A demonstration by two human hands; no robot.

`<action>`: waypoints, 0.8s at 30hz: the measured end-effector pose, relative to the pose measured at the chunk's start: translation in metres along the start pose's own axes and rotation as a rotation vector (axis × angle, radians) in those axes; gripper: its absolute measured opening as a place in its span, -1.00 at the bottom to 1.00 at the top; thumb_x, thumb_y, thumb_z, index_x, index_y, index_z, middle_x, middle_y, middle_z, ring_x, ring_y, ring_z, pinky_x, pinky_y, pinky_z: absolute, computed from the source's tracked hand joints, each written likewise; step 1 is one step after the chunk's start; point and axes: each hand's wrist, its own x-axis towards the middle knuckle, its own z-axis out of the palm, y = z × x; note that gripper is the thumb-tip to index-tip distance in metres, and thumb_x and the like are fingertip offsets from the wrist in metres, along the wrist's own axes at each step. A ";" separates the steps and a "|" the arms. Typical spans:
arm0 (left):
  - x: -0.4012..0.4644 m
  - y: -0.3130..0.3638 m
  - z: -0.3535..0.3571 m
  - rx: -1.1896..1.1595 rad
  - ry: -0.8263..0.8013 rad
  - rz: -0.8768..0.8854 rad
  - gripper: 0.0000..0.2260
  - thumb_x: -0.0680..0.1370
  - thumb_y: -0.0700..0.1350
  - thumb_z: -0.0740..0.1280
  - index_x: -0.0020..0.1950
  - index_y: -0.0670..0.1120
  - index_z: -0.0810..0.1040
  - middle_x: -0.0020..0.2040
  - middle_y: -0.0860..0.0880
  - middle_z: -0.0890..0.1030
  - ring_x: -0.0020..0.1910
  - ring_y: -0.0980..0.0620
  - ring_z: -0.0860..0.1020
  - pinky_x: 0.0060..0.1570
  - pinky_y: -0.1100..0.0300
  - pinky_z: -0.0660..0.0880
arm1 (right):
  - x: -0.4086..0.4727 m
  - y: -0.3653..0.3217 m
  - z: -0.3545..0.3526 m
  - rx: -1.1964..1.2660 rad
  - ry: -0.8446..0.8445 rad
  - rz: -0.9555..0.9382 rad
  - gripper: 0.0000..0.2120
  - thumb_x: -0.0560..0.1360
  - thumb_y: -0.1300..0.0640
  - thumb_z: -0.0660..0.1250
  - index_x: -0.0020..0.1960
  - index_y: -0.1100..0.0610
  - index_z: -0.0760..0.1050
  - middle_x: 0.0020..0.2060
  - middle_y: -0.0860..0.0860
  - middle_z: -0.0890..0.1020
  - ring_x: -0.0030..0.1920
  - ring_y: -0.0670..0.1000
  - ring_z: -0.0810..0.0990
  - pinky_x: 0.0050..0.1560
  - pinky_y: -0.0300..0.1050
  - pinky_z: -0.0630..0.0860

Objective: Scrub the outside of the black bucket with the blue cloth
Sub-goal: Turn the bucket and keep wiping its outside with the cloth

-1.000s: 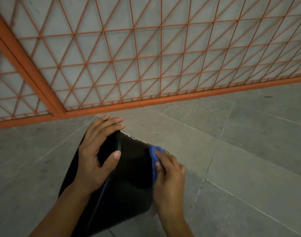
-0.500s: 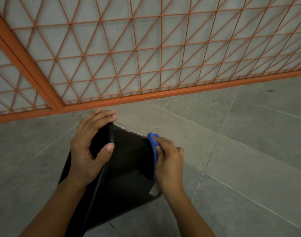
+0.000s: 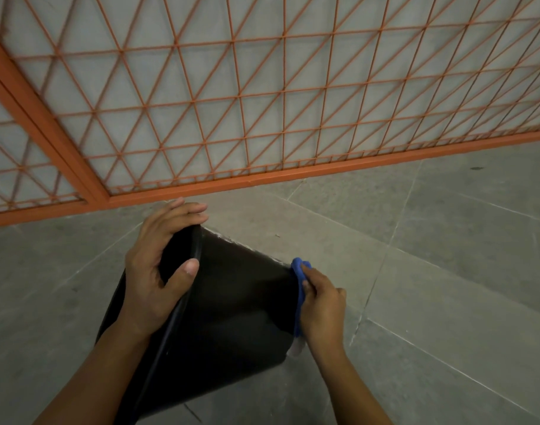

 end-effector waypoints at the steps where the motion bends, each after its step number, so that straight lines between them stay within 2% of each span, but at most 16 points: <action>1: -0.001 -0.001 -0.001 -0.007 0.000 0.003 -0.45 0.54 0.25 0.15 0.18 -0.22 0.48 0.23 -0.16 0.52 0.36 -0.25 0.38 0.34 -0.29 0.25 | -0.006 0.001 0.001 0.023 0.018 -0.020 -0.71 0.53 0.33 0.19 0.19 0.13 0.51 0.11 0.05 0.58 0.01 0.02 0.40 -0.06 -0.49 0.24; 3: -0.003 -0.002 -0.002 -0.007 0.010 0.005 -0.47 0.54 0.25 0.16 0.18 -0.21 0.47 0.24 -0.14 0.51 0.35 -0.26 0.38 0.35 -0.29 0.25 | -0.008 0.000 0.002 0.066 0.006 -0.036 -0.71 0.52 0.31 0.21 0.19 0.11 0.51 0.08 0.04 0.57 0.03 0.03 0.45 0.02 -0.52 0.29; 6: -0.004 -0.003 -0.002 0.010 0.026 -0.002 -0.48 0.54 0.25 0.16 0.18 -0.18 0.47 0.24 -0.12 0.51 0.34 -0.27 0.39 0.35 -0.26 0.25 | 0.009 0.000 0.002 0.065 -0.056 0.061 -0.72 0.56 0.29 0.16 0.21 0.16 0.50 0.10 0.09 0.59 0.09 0.12 0.49 0.15 -0.17 0.41; 7: -0.004 -0.003 -0.001 0.010 0.028 -0.002 -0.47 0.54 0.25 0.16 0.18 -0.19 0.47 0.23 -0.13 0.51 0.33 -0.28 0.39 0.34 -0.27 0.26 | 0.011 0.001 0.001 0.058 -0.058 0.107 -0.71 0.56 0.29 0.14 0.22 0.18 0.49 0.11 0.12 0.59 0.09 0.12 0.49 0.16 -0.15 0.40; 9: -0.002 -0.002 0.001 -0.002 0.021 -0.001 -0.45 0.54 0.26 0.15 0.17 -0.22 0.47 0.22 -0.16 0.52 0.32 -0.29 0.39 0.32 -0.31 0.25 | 0.007 0.000 0.000 0.055 -0.028 0.136 -0.71 0.57 0.28 0.13 0.24 0.19 0.48 0.12 0.15 0.58 0.06 0.07 0.50 0.13 -0.21 0.39; 11: -0.001 -0.002 0.001 -0.009 0.007 0.001 -0.44 0.54 0.27 0.15 0.17 -0.22 0.48 0.22 -0.16 0.52 0.33 -0.28 0.39 0.32 -0.31 0.25 | -0.006 -0.003 0.001 0.066 0.006 0.054 -0.72 0.55 0.29 0.17 0.21 0.16 0.50 0.11 0.10 0.58 0.05 0.07 0.50 0.12 -0.26 0.41; 13: -0.001 -0.002 0.000 -0.006 0.000 -0.001 -0.45 0.53 0.26 0.16 0.17 -0.22 0.48 0.23 -0.16 0.52 0.33 -0.28 0.40 0.32 -0.31 0.26 | -0.008 -0.009 0.002 0.055 -0.004 -0.039 -0.73 0.54 0.29 0.19 0.18 0.13 0.52 0.05 0.01 0.59 0.01 0.06 0.49 0.02 -0.39 0.37; 15: -0.002 -0.001 0.000 -0.002 0.005 -0.006 -0.46 0.53 0.25 0.17 0.17 -0.22 0.48 0.22 -0.16 0.52 0.32 -0.28 0.40 0.32 -0.30 0.26 | 0.004 -0.011 0.002 0.022 -0.056 -0.016 -0.73 0.55 0.27 0.17 0.18 0.12 0.53 0.04 0.04 0.61 0.02 0.11 0.50 0.03 -0.27 0.41; 18: -0.001 0.001 0.001 -0.006 0.011 0.019 -0.50 0.53 0.24 0.18 0.17 -0.17 0.48 0.21 -0.15 0.52 0.32 -0.28 0.40 0.33 -0.31 0.26 | 0.016 -0.005 -0.004 0.002 -0.069 0.101 -0.71 0.57 0.29 0.12 0.20 0.15 0.52 0.09 0.10 0.61 0.09 0.17 0.49 0.14 -0.06 0.42; 20: 0.000 0.001 0.003 -0.019 -0.003 0.033 -0.51 0.53 0.23 0.18 0.18 -0.15 0.47 0.21 -0.15 0.52 0.33 -0.26 0.40 0.34 -0.30 0.26 | 0.005 -0.003 -0.008 -0.016 -0.040 0.116 -0.71 0.57 0.29 0.13 0.21 0.14 0.51 0.08 0.13 0.61 0.08 0.15 0.50 0.09 -0.15 0.41; 21: 0.001 0.001 0.003 -0.026 -0.009 0.034 -0.52 0.53 0.23 0.18 0.18 -0.16 0.47 0.21 -0.15 0.53 0.33 -0.26 0.40 0.34 -0.29 0.26 | -0.005 -0.005 -0.008 -0.016 -0.033 0.092 -0.72 0.56 0.27 0.15 0.20 0.11 0.51 0.06 0.11 0.60 0.07 0.07 0.52 0.03 -0.25 0.40; 23: 0.000 -0.001 0.002 -0.027 -0.006 0.028 -0.52 0.53 0.23 0.18 0.18 -0.16 0.47 0.22 -0.15 0.52 0.33 -0.25 0.40 0.35 -0.28 0.26 | -0.022 -0.013 -0.002 0.054 -0.010 0.048 -0.73 0.54 0.23 0.19 0.18 0.02 0.51 0.03 0.03 0.54 0.00 -0.28 0.45 -0.05 -0.52 0.30; 24: -0.002 -0.003 0.000 -0.022 0.000 0.022 -0.52 0.53 0.23 0.18 0.18 -0.16 0.47 0.22 -0.14 0.52 0.33 -0.25 0.41 0.35 -0.26 0.26 | -0.025 -0.016 0.001 0.091 -0.003 0.032 -0.73 0.54 0.23 0.20 0.17 0.01 0.51 0.02 0.00 0.52 -0.05 -0.35 0.41 -0.07 -0.60 0.27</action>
